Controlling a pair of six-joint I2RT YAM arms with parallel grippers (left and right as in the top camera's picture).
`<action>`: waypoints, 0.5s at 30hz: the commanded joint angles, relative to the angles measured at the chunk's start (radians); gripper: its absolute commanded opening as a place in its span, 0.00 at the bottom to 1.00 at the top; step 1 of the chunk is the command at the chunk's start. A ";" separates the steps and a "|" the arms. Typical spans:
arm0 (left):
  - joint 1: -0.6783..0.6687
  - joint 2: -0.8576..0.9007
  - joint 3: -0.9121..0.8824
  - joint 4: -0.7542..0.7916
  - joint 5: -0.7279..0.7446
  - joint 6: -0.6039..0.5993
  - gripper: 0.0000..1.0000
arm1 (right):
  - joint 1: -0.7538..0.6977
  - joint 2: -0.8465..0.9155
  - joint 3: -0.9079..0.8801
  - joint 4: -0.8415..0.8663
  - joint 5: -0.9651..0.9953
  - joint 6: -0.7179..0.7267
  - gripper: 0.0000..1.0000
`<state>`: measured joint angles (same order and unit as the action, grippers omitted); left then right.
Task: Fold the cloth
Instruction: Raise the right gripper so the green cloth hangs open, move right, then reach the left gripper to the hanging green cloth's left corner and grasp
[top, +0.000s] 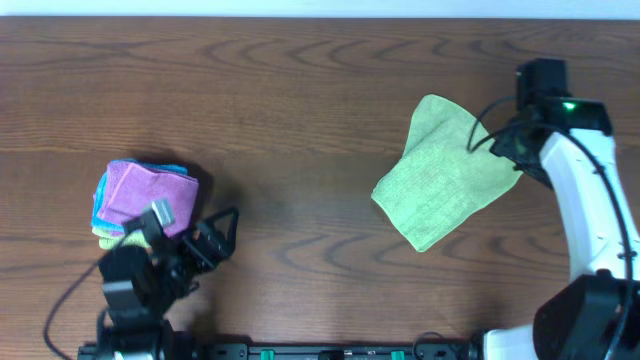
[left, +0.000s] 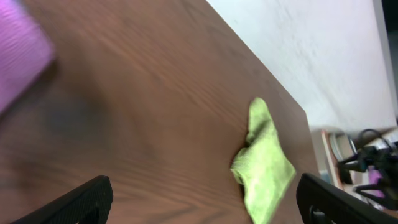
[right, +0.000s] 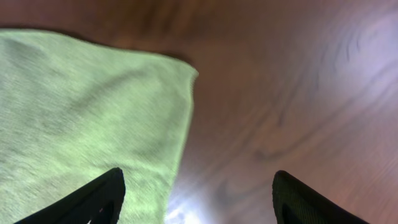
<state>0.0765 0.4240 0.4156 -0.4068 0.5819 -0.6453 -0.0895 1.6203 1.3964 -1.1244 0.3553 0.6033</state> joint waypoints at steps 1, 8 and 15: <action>-0.059 0.180 0.141 -0.018 0.022 0.051 0.96 | -0.041 -0.006 0.014 -0.022 -0.085 -0.045 0.77; -0.318 0.623 0.486 -0.148 0.017 0.048 0.96 | -0.156 -0.006 0.014 -0.040 -0.266 -0.077 0.78; -0.522 0.893 0.718 -0.183 0.014 0.073 0.96 | -0.323 -0.006 0.014 -0.023 -0.477 -0.152 0.79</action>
<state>-0.4011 1.2655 1.0729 -0.5877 0.5957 -0.5980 -0.3614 1.6203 1.3979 -1.1522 0.0090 0.5068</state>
